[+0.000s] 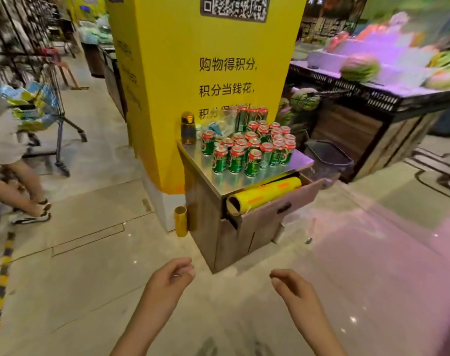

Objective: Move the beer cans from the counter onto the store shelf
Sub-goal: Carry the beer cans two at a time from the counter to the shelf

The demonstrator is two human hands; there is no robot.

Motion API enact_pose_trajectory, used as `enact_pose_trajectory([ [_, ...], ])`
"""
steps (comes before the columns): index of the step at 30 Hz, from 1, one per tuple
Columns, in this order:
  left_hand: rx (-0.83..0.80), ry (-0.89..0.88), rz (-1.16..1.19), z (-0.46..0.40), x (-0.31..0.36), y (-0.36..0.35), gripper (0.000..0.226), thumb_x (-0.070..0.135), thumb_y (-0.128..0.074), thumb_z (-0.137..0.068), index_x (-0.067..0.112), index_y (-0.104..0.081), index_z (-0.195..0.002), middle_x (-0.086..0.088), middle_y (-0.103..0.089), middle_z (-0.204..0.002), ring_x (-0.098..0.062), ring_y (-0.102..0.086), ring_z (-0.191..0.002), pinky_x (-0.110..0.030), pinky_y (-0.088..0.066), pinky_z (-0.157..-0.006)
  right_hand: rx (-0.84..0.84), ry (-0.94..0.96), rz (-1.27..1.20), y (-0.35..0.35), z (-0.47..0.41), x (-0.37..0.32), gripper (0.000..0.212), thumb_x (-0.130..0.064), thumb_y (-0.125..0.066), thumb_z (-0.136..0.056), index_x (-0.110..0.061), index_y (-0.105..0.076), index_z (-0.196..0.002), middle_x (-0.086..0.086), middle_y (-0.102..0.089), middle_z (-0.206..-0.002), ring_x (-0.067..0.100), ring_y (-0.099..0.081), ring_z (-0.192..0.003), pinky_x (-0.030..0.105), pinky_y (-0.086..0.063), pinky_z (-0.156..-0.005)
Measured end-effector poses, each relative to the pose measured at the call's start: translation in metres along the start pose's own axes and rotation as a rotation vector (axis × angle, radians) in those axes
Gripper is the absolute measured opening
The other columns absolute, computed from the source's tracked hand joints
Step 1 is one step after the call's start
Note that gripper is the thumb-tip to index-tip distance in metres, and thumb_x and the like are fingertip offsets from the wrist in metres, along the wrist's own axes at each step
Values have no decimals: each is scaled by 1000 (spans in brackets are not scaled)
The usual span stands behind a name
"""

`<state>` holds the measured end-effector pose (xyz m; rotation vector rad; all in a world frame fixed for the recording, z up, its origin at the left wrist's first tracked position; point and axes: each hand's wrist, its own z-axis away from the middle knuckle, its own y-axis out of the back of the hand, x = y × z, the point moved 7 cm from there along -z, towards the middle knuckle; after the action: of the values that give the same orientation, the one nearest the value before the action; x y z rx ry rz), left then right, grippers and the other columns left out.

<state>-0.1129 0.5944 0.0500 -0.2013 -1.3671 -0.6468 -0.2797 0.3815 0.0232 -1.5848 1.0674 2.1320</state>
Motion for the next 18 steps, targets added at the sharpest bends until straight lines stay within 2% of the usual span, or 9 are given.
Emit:
enact_pose_trajectory([
  [3,5,27,-28,-29,9,-23,19,19,-62,-87,19,-65,-106,6,-66,-100,-6,-60,-96,-25,-44,-82,5,12,-38,24,-39,-2,13,-14,-60,-91,-22,-68,-97,-11,-69,-97,0,-62,-96,5,-44,-75],
  [8,43,46,-61,-100,35,-58,15,19,-62,-87,25,-65,-101,1,-67,-104,-16,-60,-103,-37,-44,-97,-8,58,-90,62,-123,-18,14,-19,-58,-92,-25,-66,-103,-12,-67,-102,-7,-59,-95,5,-44,-76],
  [14,28,-39,-42,-213,98,-141,21,19,-60,-89,19,-64,-109,0,-66,-104,-14,-59,-101,-34,-44,-91,9,117,-89,138,-228,-28,15,-23,-59,-92,-29,-66,-104,-14,-68,-101,-4,-60,-98,15,-47,-85],
  [18,-39,-90,-15,-279,144,-229,17,13,-59,-90,17,-63,-106,1,-66,-98,-9,-59,-91,-16,-44,-73,102,80,-100,204,-291,-12,13,-19,-60,-91,-26,-68,-100,-10,-69,-100,2,-61,-97,20,-46,-86],
])
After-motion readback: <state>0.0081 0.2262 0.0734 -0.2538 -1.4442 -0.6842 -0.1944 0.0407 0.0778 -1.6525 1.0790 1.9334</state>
